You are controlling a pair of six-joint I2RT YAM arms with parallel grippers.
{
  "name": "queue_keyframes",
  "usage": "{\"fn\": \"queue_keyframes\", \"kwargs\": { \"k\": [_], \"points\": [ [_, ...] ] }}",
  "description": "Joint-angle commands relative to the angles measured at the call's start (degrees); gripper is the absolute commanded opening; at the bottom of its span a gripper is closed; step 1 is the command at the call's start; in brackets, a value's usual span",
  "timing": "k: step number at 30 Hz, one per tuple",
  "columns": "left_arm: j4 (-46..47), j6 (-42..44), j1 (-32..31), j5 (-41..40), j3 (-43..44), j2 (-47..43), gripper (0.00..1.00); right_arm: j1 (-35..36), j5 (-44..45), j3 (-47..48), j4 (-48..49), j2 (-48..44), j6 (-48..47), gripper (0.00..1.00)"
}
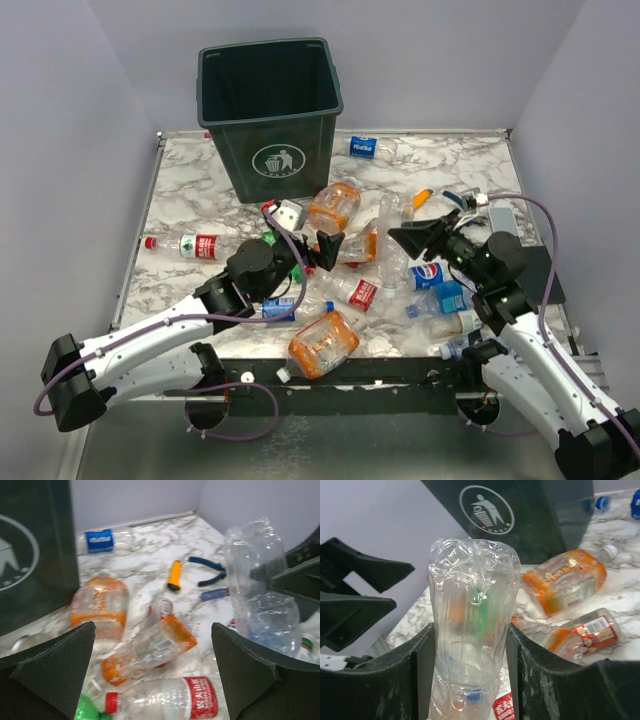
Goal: Put the plastic bottles in the bin
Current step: Pick up the plastic bottle at the center of the board.
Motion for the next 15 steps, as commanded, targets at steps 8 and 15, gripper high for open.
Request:
{"fn": "queue_keyframes", "kwargs": {
  "k": [8, 15],
  "points": [
    [17.4, -10.5, -0.2, 36.3, -3.9, 6.8, 0.99, 0.2, -2.0, -11.8, 34.8, -4.2, 28.5, 0.43],
    [26.5, -17.4, -0.2, 40.3, -7.8, 5.7, 0.99, 0.2, 1.9, -12.1, 36.9, -5.7, 28.2, 0.42]
  ]
}}
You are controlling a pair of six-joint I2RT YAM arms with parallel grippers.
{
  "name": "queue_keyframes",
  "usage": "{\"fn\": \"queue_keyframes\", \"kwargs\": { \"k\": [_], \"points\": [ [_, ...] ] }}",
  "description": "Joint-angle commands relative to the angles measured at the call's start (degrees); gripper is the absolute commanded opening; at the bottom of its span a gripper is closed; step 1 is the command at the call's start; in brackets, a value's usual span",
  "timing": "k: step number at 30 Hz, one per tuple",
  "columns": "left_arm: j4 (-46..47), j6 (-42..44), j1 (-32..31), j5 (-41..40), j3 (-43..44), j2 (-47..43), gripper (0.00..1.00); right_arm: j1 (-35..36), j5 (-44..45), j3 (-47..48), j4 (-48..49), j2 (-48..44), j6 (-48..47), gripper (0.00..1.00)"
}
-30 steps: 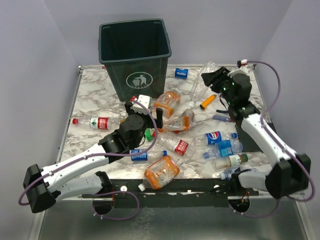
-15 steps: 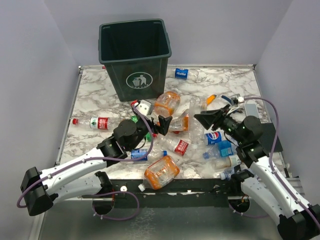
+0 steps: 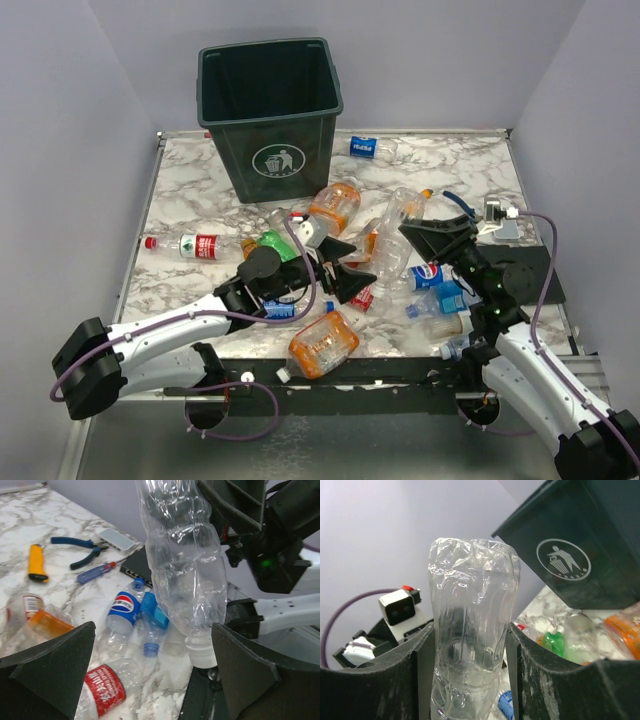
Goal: Put the plastic bottles in the bin
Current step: Pick up the plastic bottle at the center of the board.
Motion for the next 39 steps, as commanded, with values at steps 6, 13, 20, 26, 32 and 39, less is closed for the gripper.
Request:
{"fn": "queue_keyframes", "kwargs": {
  "k": [6, 13, 20, 26, 32, 39],
  "points": [
    [16.2, -14.0, -0.2, 14.3, -1.4, 4.2, 0.99, 0.2, 2.6, -1.2, 12.2, 0.4, 3.0, 0.41],
    [20.2, -18.3, -0.2, 19.2, -0.3, 8.9, 0.97, 0.2, 2.2, -1.6, 14.0, 1.0, 4.2, 0.41],
    [20.4, -18.6, -0.2, 20.0, 0.9, 11.2, 0.63, 0.2, 0.8, -2.1, 13.8, 1.0, 4.1, 0.41],
    [20.4, -18.3, -0.1, 17.8, 0.8, 12.4, 0.54, 0.2, -0.6, -2.2, 11.2, 0.2, 2.8, 0.42],
    [20.5, -19.0, -0.1, 18.8, 2.0, 14.5, 0.61, 0.2, -0.8, -2.3, 8.4, -1.0, 1.3, 0.42],
    [20.5, -19.3, -0.1, 19.1, 2.1, 15.3, 0.45, 0.2, -1.0, -2.0, 7.1, -1.5, 0.9, 0.43]
  ]
}}
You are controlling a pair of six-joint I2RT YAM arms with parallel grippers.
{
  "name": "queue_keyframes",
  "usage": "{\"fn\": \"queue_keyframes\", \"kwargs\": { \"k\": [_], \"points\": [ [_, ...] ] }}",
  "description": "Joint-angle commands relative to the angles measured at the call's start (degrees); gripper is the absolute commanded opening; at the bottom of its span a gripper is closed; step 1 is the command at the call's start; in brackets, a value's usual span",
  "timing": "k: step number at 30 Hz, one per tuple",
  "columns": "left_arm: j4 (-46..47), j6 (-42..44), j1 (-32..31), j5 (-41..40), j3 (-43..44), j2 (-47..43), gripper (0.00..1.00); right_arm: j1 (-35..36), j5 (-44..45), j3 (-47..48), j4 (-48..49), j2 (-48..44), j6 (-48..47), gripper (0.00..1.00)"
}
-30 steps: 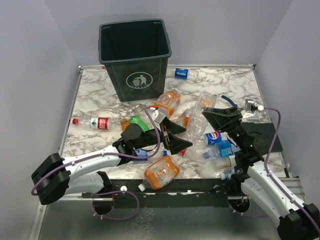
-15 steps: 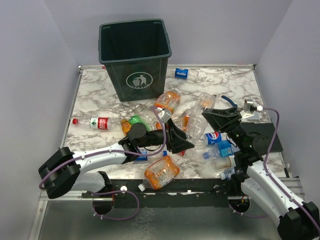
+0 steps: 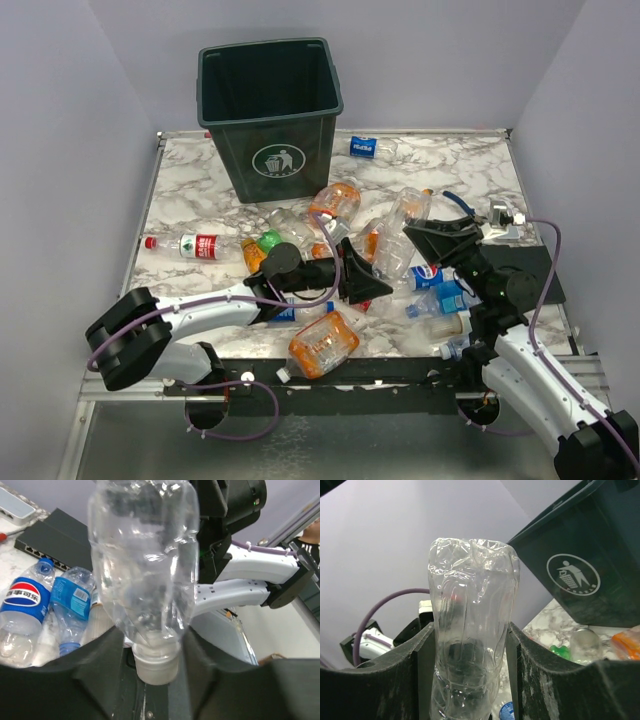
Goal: Put the plastic bottles in the bin
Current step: Pick up the plastic bottle at the center of the board.
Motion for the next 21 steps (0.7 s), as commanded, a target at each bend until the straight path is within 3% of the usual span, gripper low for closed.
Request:
{"fn": "queue_keyframes", "kwargs": {
  "k": [1, 3, 5, 8, 16, 21],
  "points": [
    [1.6, 0.1, -0.1, 1.5, 1.3, 0.6, 0.39, 0.2, -1.6, 0.1, -1.6, -0.7, -1.2, 0.43],
    [1.6, 0.7, -0.1, 1.7, 1.1, 0.5, 0.25, 0.2, -1.9, 0.8, -3.0, -0.7, -1.0, 0.50],
    [1.3, 1.8, 0.0, 1.2, 0.7, -0.2, 0.14, 0.2, -2.9, 3.2, -7.5, -0.6, -1.9, 0.75],
    [-5.1, 6.9, 0.5, -2.3, 1.6, -3.3, 0.00, 0.2, -3.9, 11.4, -22.1, -0.5, -5.8, 0.98],
    [-38.5, 35.3, 0.4, -22.5, 12.3, -13.9, 0.00, 0.2, -6.4, 38.2, -58.1, 0.3, -24.1, 1.00],
    [-48.4, 64.3, -0.1, -32.8, 11.9, -18.5, 0.00, 0.2, -4.0, 51.3, -76.5, 2.2, -34.2, 1.00]
  ]
}}
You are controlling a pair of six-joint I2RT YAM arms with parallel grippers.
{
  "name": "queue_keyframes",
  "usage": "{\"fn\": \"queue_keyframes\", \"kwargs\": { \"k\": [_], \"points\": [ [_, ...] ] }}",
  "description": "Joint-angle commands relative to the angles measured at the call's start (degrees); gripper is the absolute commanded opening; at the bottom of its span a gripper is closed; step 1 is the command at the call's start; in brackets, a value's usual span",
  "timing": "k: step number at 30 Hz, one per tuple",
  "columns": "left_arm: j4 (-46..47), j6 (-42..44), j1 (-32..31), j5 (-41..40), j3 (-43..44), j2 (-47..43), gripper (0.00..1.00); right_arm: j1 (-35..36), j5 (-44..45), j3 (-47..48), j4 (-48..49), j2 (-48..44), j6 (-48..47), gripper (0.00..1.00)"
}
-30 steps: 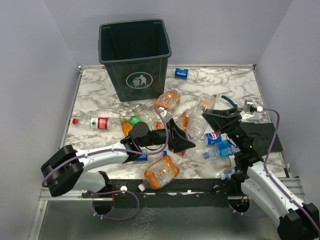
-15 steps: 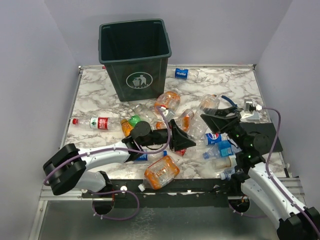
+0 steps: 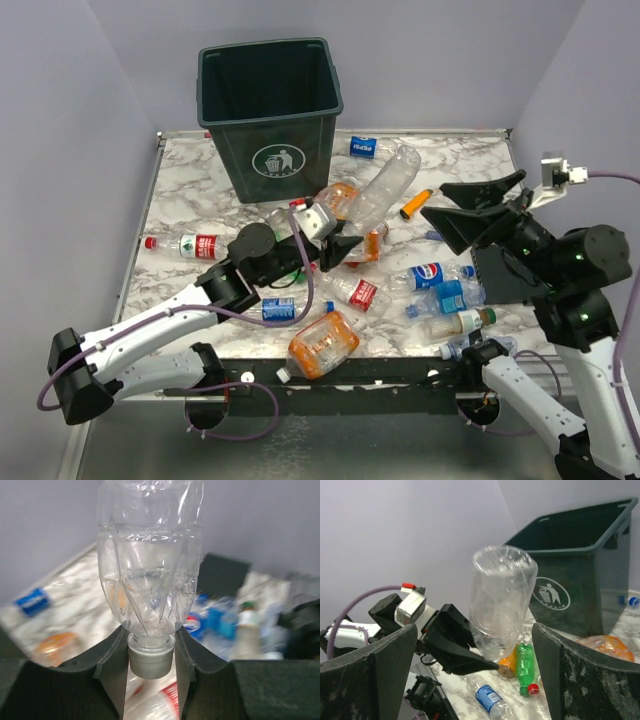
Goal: Put the plastic bottles in the bin
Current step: Pick up the plastic bottle at the center of the board.
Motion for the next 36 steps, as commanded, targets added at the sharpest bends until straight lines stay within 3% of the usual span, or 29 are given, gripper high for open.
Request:
{"fn": "queue_keyframes", "kwargs": {
  "k": [1, 8, 11, 18, 23, 31, 36],
  "points": [
    [-15.3, 34.9, -0.8, -15.2, -3.2, -3.8, 0.00, 0.1, 1.2, 7.9, -22.1, 0.3, -12.3, 1.00],
    [-16.6, 76.6, -7.5, -28.6, -13.0, -5.3, 0.00, 0.2, 0.2, 8.3, -29.4, 0.5, -14.8, 1.00],
    [-13.4, 84.4, -8.4, -29.3, -12.6, -4.5, 0.00, 0.2, -1.9, 7.1, -33.0, 3.0, -15.1, 1.00],
    [-10.4, 92.6, -12.6, -24.6, -6.0, 0.0, 0.00, 0.2, -14.2, 0.3, -31.3, 8.5, -15.0, 1.00],
    [-12.8, 96.4, -13.6, -23.2, -3.8, 1.0, 0.00, 0.1, -18.2, -2.1, -31.7, 9.6, -17.7, 1.00],
    [-13.4, 95.2, -14.3, -18.1, -4.1, -4.4, 0.00, 0.5, -29.1, -9.3, -25.3, 7.1, -15.2, 0.98],
    [-13.2, 94.7, -14.3, -16.6, -4.3, -5.2, 0.00, 1.8, -30.3, -12.4, -24.4, 7.0, -15.4, 0.96]
  ]
}}
